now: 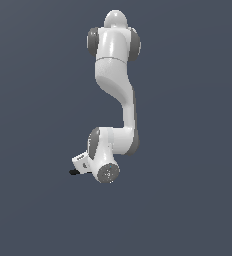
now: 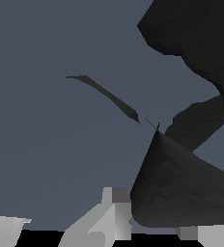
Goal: Pick up the object and move it to a goal position.
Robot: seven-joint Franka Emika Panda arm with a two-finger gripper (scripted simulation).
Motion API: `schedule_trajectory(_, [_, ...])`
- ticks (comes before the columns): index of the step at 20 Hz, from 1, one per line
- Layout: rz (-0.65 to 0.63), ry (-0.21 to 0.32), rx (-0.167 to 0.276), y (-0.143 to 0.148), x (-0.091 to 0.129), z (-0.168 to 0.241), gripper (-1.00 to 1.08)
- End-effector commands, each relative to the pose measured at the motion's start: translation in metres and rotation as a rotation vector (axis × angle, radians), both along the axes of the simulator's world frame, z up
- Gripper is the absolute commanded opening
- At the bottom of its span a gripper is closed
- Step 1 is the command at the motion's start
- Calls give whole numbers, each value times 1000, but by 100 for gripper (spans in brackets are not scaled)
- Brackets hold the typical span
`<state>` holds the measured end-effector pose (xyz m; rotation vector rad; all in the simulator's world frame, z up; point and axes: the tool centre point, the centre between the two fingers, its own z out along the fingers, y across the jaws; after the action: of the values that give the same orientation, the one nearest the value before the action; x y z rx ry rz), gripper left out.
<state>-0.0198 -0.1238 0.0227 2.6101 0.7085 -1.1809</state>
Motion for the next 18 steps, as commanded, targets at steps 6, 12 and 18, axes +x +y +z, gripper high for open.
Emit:
schedule_trajectory(6, [1,1,1,12,-13,1,-100])
schedule_trajectory(12, [1,1,1,28,-32,2,-100])
schedule_trajectory(18, [1,1,0,52,-59,3,-100])
